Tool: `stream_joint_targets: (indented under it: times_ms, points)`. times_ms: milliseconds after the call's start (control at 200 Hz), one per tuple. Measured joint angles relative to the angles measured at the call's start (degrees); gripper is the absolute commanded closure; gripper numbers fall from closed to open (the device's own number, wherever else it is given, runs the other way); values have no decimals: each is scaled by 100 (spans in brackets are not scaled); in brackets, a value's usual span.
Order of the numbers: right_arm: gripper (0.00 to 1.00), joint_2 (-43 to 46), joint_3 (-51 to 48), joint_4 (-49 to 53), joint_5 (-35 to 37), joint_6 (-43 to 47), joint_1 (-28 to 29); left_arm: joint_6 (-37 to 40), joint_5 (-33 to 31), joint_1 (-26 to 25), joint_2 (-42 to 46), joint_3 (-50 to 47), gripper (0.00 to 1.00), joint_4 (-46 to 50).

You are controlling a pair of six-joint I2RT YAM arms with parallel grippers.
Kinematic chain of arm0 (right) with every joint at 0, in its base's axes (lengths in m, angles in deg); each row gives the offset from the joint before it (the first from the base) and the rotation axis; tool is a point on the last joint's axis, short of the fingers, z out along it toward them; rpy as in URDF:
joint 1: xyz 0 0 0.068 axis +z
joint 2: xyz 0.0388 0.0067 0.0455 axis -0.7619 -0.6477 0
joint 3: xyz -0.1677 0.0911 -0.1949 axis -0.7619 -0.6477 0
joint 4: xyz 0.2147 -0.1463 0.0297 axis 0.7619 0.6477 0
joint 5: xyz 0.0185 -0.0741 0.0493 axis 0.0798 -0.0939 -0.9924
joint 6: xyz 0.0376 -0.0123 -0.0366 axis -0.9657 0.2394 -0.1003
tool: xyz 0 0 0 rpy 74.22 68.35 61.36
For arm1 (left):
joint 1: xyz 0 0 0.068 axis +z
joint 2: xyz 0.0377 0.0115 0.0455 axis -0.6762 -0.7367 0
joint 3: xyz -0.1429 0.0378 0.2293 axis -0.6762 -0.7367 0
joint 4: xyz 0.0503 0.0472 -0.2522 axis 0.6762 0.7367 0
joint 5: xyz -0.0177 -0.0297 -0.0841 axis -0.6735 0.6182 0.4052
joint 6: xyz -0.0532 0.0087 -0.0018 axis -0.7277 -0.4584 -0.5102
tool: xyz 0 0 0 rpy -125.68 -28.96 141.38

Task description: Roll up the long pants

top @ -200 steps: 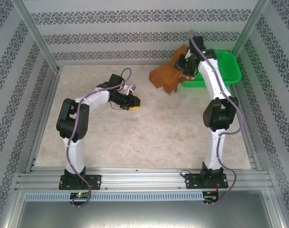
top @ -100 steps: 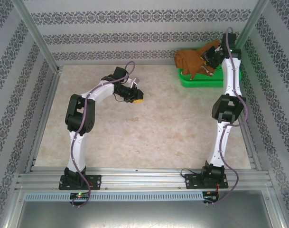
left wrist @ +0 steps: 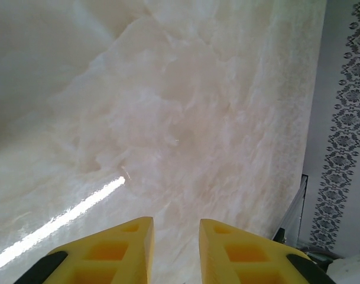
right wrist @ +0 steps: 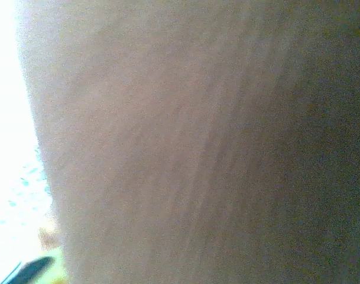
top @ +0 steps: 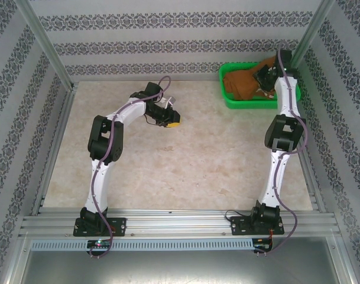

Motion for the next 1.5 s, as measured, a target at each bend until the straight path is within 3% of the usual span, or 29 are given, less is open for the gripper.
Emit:
stream_joint_targets:
  times_ms: [55,70,270,420,430,450,455,460,480,699,814,929,1234,1394,1499]
  points:
    - [6,160,-522,-243,212,-74,85,48,-107,0,0,0,73,7]
    - [3,208,-682,-317,280,-50,105,63,-138,2,0,0,73,15]
    - [2,605,-1604,-754,1493,201,605,258,-879,39,345,-413,73,-31]
    - [2,1585,-2691,-1088,2599,925,1257,385,-2072,208,1384,-1427,61,-590]
    - [2,1692,-2811,-1147,2667,1001,1320,400,-2190,225,1502,-1532,57,-658]
    - [2,1867,-3008,-1241,2782,1102,1412,402,-2380,251,1674,-1698,30,-763]
    - [2,1947,-3091,-1285,2833,1150,1451,424,-2468,262,1753,-1759,17,-800]
    - [2,1989,-3136,-1311,2852,1176,1473,444,-2509,269,1792,-1790,10,-817]
    - [2,2208,-3394,-1438,2966,1296,1587,435,-2708,291,1982,-1958,1,-927]
    - [2,4850,-6360,-3292,3670,2931,2662,678,-5224,376,3989,-3803,0,-2516]
    - [2,5779,-7737,-4113,3703,3611,2835,1311,-6172,334,4861,-5495,0,-4019]
    - [2,6363,-8950,-4566,3663,3886,2852,1849,-6977,302,5056,-6419,0,-4415]
    - [4,7226,-10732,-5626,3491,3923,2865,2468,-7289,522,5388,-9005,0,-7130]
    - [6,7549,-11315,-6203,3484,3976,2859,2476,-7007,909,4929,-9241,0,-8522]
    - [6,7759,-11641,-6583,3501,4116,2767,2444,-6765,1027,4690,-9025,0,-8520]
